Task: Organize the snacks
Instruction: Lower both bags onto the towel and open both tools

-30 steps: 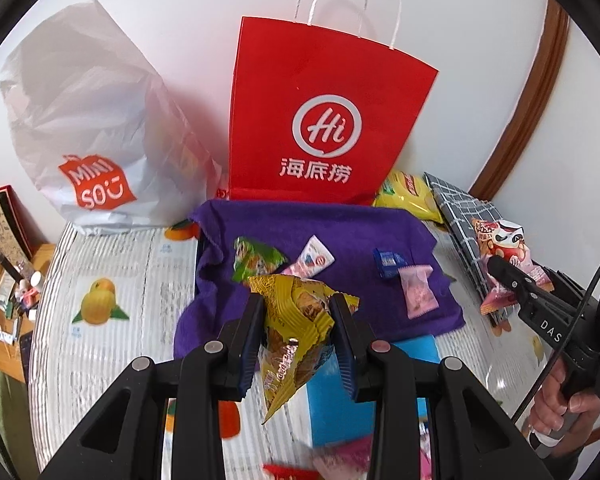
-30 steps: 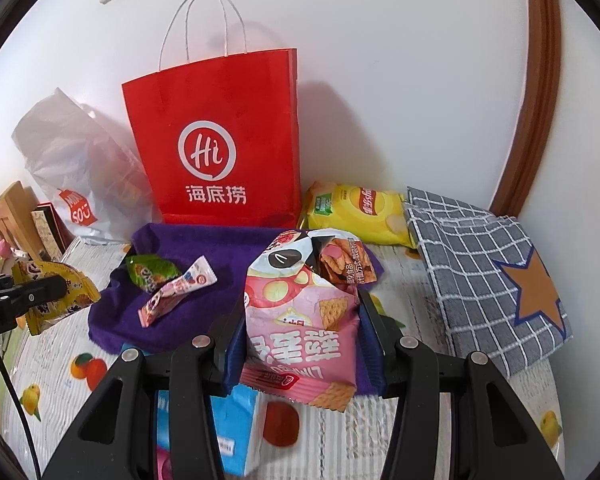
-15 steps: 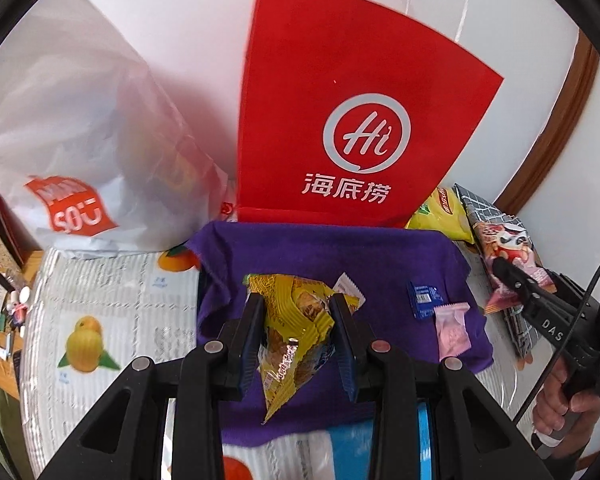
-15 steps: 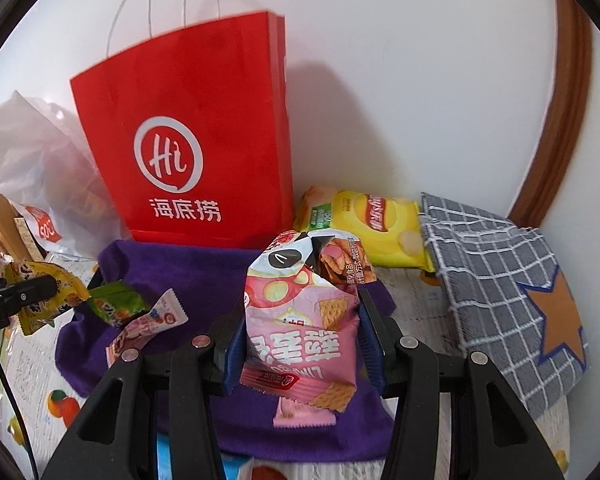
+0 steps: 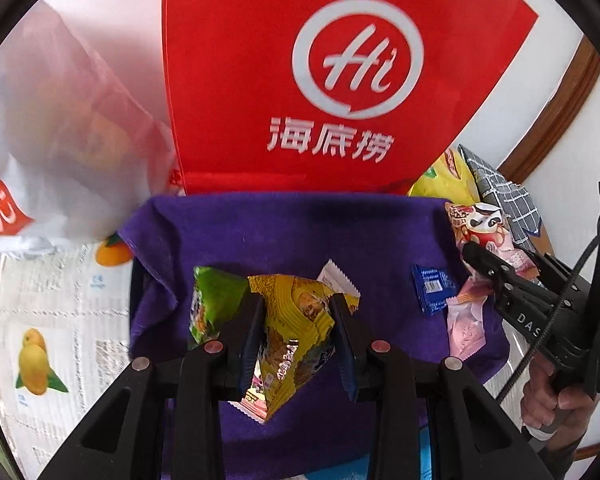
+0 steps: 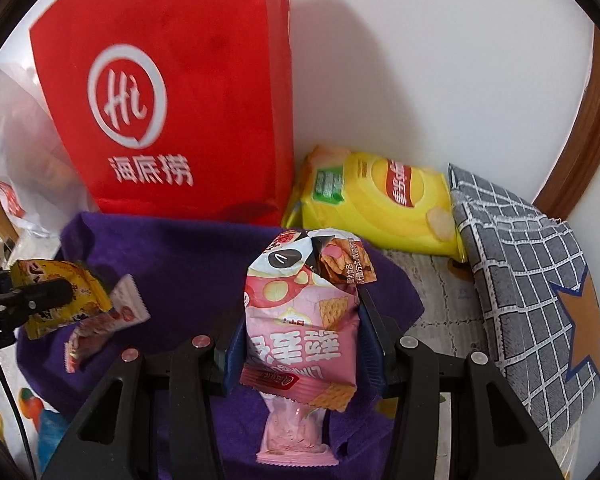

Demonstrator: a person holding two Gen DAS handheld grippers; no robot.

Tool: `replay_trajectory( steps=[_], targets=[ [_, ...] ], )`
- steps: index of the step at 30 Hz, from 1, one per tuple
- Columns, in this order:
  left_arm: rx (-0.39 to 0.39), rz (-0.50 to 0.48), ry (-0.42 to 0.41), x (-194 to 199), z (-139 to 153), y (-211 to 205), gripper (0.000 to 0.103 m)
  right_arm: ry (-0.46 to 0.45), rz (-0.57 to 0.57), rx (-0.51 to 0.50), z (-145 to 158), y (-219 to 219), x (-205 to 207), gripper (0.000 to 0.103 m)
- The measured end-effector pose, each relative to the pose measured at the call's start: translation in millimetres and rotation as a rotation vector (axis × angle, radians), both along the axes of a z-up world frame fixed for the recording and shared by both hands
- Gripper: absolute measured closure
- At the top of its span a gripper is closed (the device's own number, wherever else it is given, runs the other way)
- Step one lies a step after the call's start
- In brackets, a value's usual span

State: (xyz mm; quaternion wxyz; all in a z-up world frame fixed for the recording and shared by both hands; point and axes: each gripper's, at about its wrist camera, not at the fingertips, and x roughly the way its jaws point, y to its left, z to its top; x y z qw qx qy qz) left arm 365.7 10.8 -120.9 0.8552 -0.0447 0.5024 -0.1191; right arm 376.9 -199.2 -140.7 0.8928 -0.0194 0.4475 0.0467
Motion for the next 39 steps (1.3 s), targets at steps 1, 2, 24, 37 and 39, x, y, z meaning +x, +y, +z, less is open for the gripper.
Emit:
replay_trajectory(
  steps=[1, 2, 24, 37, 39],
  targets=[
    [0.002, -0.006, 0.011, 1.0, -3.0, -0.9, 0.071, 0.008, 0.004, 0.0, -2.6, 0.4, 0.9, 0.055],
    [0.003, -0.007, 0.017, 1.8, -5.5, -1.2, 0.071, 0.015, 0.007, -0.002, -4.4, 0.8, 1.9, 0.055],
    [0.091, -0.06, 0.024, 1.0, -22.8, -29.3, 0.066, 0.068, 0.013, -0.042, -13.5, -3.7, 9.9, 0.047],
    [0.208, -0.079, 0.034, 2.1, -32.5, -50.9, 0.049, -0.014, -0.016, -0.021, 19.7, -9.4, -15.1, 0.035],
    [0.215, -0.089, 0.033, 0.8, -32.5, -55.5, 0.048, -0.021, -0.032, -0.014, 22.9, -15.1, -21.1, 0.035]
  ],
)
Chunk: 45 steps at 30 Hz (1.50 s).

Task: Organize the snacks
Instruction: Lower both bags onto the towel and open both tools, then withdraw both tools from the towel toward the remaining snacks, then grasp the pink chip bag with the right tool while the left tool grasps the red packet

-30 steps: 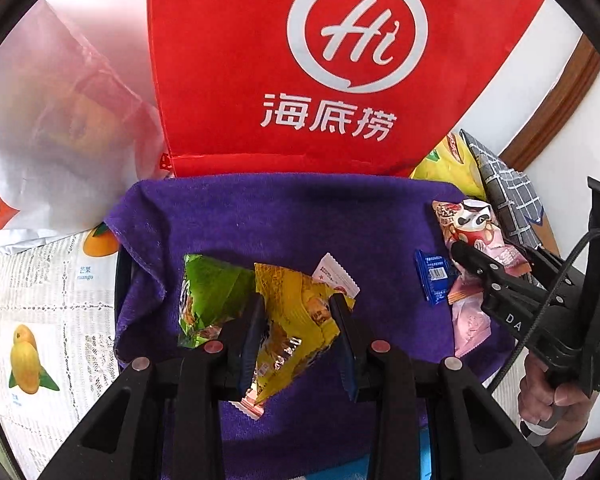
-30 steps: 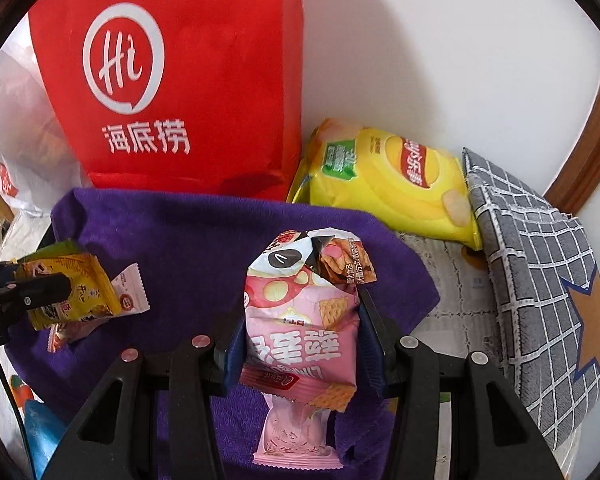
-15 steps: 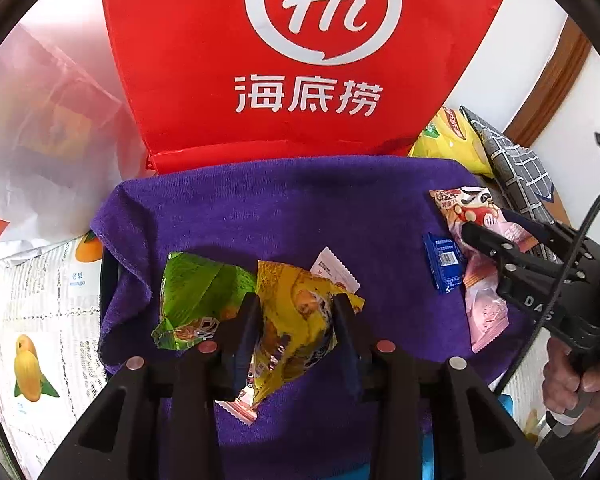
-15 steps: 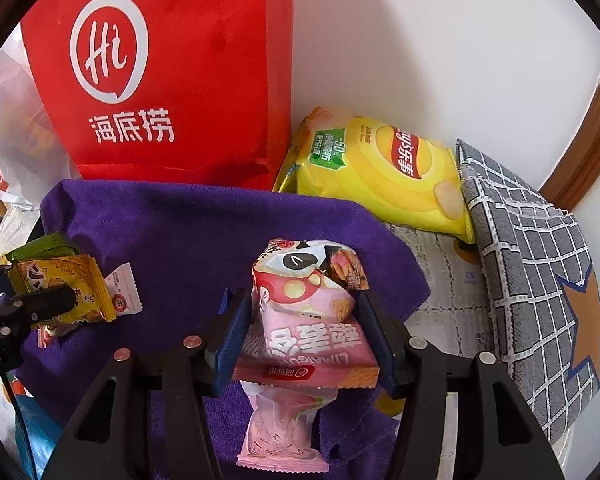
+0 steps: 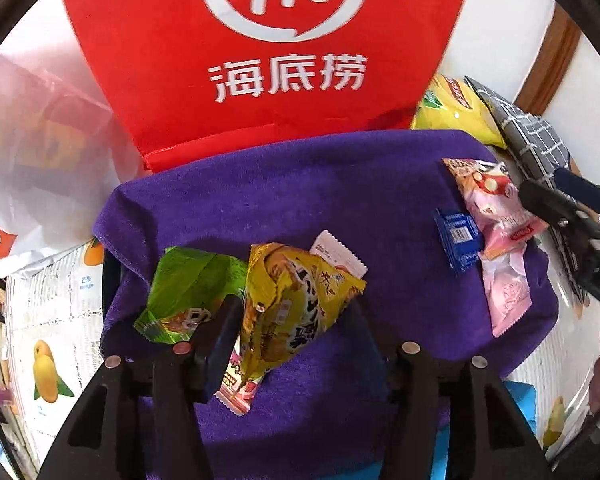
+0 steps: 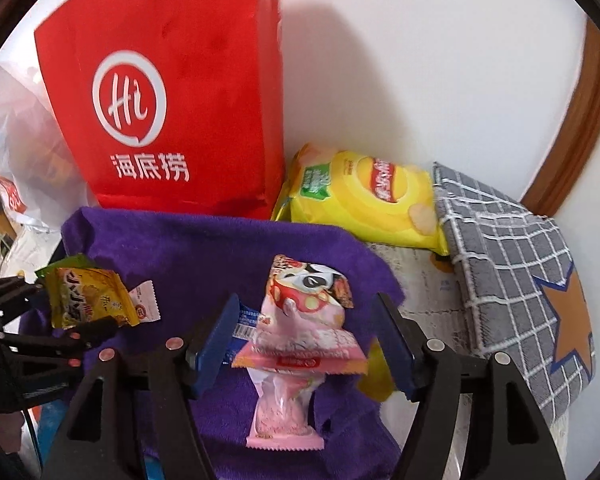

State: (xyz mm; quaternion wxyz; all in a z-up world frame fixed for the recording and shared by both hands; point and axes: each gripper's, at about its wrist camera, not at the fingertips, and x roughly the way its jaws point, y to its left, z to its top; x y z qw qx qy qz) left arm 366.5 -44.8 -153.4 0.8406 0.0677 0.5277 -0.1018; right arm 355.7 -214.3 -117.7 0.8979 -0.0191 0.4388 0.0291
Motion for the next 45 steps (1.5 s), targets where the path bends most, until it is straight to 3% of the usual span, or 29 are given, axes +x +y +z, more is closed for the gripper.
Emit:
replay_trajectory(
  steps=[8, 14, 20, 24, 28, 33, 37, 45],
  targets=[
    [0.008, -0.039, -0.032, -10.3, 11.8, -16.6, 0.045, 0.007, -0.057, -0.01, 10.8, -25.1, -34.4, 0.035],
    [-0.005, -0.059, -0.086, -26.4, 36.6, -23.3, 0.043, 0.001, -0.082, 0.023, 22.7, -35.8, -70.0, 0.035],
    [-0.044, -0.041, -0.142, -52.7, 67.2, -10.0, 0.042, -0.038, -0.099, -0.013, 39.2, -33.0, -108.9, 0.035],
    [-0.049, -0.015, -0.175, -77.8, 84.3, 10.8, 0.042, -0.03, -0.097, 0.029, 42.8, -33.1, -130.3, 0.035],
    [-0.058, 0.027, -0.188, -104.6, 94.9, 34.3, 0.042, 0.011, -0.045, 0.096, 38.8, -25.7, -152.2, 0.037],
    [-0.075, 0.093, -0.183, -134.4, 97.5, 62.9, 0.037, 0.039, 0.031, 0.102, 29.7, -0.4, -178.6, 0.037],
    [-0.072, 0.14, -0.187, -157.2, 95.2, 84.9, 0.032, 0.073, 0.102, 0.123, 17.4, 23.5, -197.3, 0.029],
    [-0.092, 0.23, -0.19, -192.2, 88.9, 129.3, 0.03, 0.109, 0.193, 0.115, -3.9, 63.5, -220.7, 0.027]
  ],
)
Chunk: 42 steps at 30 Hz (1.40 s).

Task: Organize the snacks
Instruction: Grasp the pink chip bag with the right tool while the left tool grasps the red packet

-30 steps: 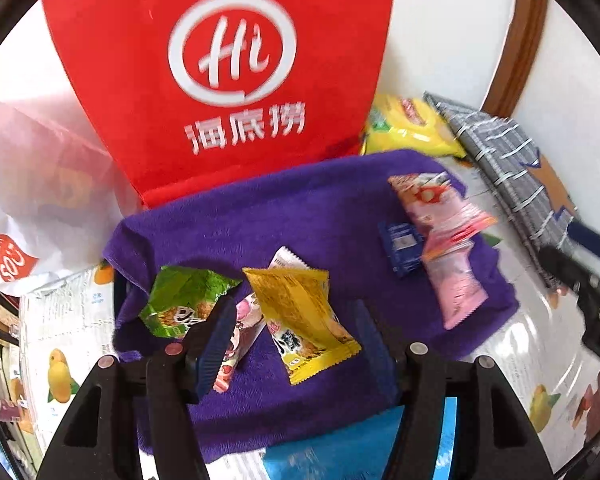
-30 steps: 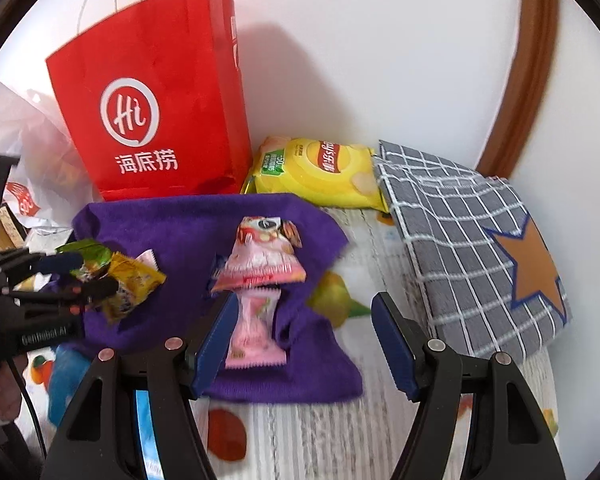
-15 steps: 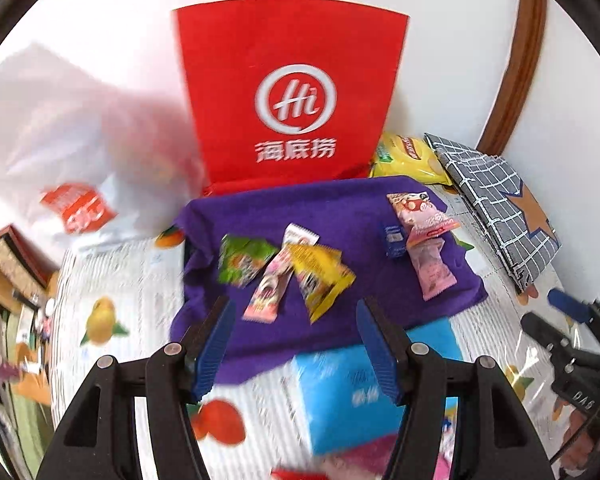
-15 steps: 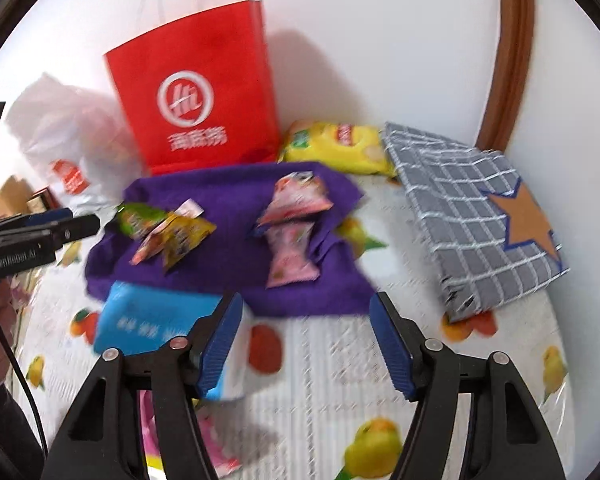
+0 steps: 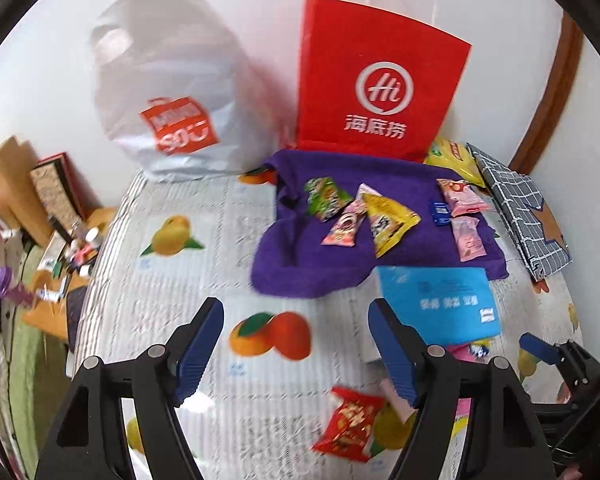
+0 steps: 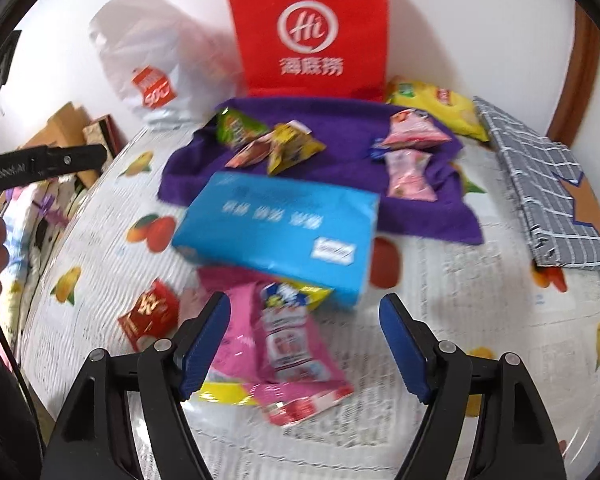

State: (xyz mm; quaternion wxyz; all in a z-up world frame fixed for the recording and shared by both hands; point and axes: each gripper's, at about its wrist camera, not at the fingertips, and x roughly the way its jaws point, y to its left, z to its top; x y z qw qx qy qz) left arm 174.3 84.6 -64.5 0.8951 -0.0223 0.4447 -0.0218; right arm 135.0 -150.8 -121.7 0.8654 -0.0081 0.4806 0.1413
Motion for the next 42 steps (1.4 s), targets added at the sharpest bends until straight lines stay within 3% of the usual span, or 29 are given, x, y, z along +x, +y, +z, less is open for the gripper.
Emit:
replay_trajectory(
  steps=[13, 15, 20, 31, 40, 42],
  targets=[
    [-0.011, 0.042, 0.026, -25.4, -20.2, 33.7, 0.03, 0.035, 0.058, -0.08, -38.9, 33.0, 2.0, 0.027],
    [-0.012, 0.037, 0.034, -26.3, -25.7, 32.4, 0.03, 0.024, 0.064, -0.081, -38.7, 33.6, 0.5, 0.031],
    [-0.004, 0.0, 0.064, -28.1, -42.1, 22.1, 0.03, 0.004, 0.061, -0.044, -29.7, 24.8, -8.7, 0.043],
    [0.016, -0.098, 0.151, -38.2, -84.7, -15.1, 0.03, -0.074, -0.022, 0.024, 0.4, -13.4, -35.5, 0.044],
    [0.041, -0.151, 0.214, -45.0, -109.8, -46.0, 0.031, -0.092, -0.132, 0.028, 2.3, -61.0, -37.8, 0.044],
    [0.049, -0.161, 0.223, -45.7, -113.8, -52.8, 0.036, -0.089, -0.149, 0.033, 0.7, -68.4, -38.9, 0.044]
  ],
)
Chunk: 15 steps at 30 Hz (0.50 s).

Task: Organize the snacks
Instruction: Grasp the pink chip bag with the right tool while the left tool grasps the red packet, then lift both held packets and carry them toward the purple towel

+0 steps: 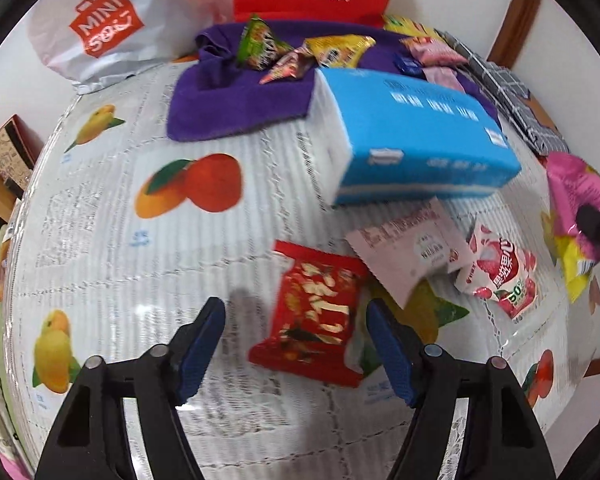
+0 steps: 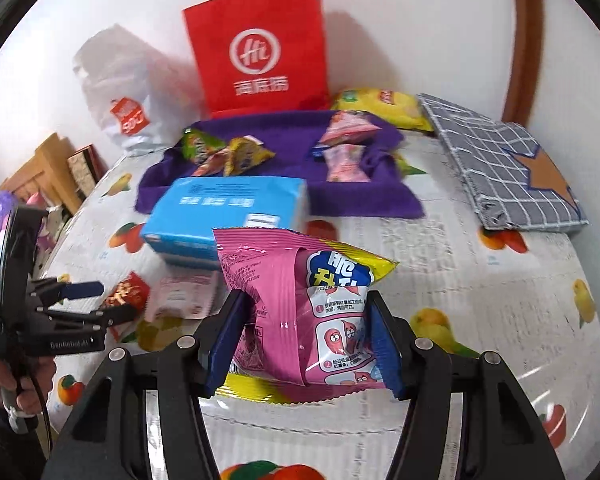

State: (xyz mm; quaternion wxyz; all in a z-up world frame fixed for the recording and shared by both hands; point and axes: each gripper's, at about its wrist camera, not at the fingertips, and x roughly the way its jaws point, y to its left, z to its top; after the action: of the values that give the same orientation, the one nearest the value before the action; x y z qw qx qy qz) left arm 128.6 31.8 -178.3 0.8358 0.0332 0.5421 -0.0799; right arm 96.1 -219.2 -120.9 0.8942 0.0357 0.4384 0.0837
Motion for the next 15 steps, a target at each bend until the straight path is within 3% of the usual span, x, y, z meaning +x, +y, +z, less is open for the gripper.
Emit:
replay_trajectory(
  steps=[6, 15],
  targets=[
    [0.032, -0.013, -0.01, -6.1, -2.6, -11.6, 0.063, 0.02, -0.026, 0.018, -9.4, -14.1, -5.0, 0.044],
    [-0.01, 0.06, -0.012, -11.8, 10.9, 9.1, 0.064, 0.009, -0.037, 0.021, -6.6, -19.3, -9.3, 0.044]
  ],
)
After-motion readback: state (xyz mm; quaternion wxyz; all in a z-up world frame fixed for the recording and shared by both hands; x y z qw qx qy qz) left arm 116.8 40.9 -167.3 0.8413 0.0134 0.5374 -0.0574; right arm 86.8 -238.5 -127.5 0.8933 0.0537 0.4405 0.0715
